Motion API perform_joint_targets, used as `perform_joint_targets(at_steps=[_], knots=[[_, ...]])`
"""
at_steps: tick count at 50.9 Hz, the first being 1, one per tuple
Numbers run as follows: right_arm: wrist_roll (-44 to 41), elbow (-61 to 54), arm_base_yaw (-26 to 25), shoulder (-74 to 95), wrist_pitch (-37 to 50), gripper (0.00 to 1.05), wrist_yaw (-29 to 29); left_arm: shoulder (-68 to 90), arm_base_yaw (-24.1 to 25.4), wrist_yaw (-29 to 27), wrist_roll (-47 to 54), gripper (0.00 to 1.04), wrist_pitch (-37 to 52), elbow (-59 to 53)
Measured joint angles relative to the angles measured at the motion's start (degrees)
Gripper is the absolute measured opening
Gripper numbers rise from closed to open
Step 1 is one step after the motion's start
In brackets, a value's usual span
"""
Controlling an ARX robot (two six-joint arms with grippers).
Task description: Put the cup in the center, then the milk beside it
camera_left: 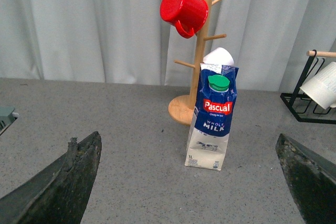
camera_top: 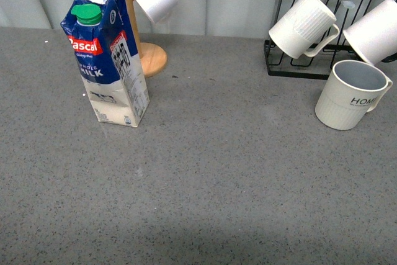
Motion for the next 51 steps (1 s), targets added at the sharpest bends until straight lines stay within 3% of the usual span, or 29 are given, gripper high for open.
perform_joint_targets(at_steps=[40, 43, 46, 51], knots=[[0.00, 0.00, 0.00, 0.00, 0.00, 0.96, 0.00, 0.00, 0.00, 0.00, 0.00, 0.98, 0.00, 0.00], [-2.89, -0.02, 2.16, 0.83, 1.66, 0.96, 7.41, 0.00, 0.00, 0.02, 0.02, 0.98, 0.00, 0.00], [-7.65, 0.02, 6.27, 3.10, 4.13, 0.96, 19.56, 0.00, 0.00, -0.02, 0.00, 0.98, 0.00, 0.00], [-10.78, 0.48, 6.75, 8.83, 5.75, 0.96, 24.81, 0.00, 0.00, 0.00, 0.00, 0.98, 0.00, 0.00]])
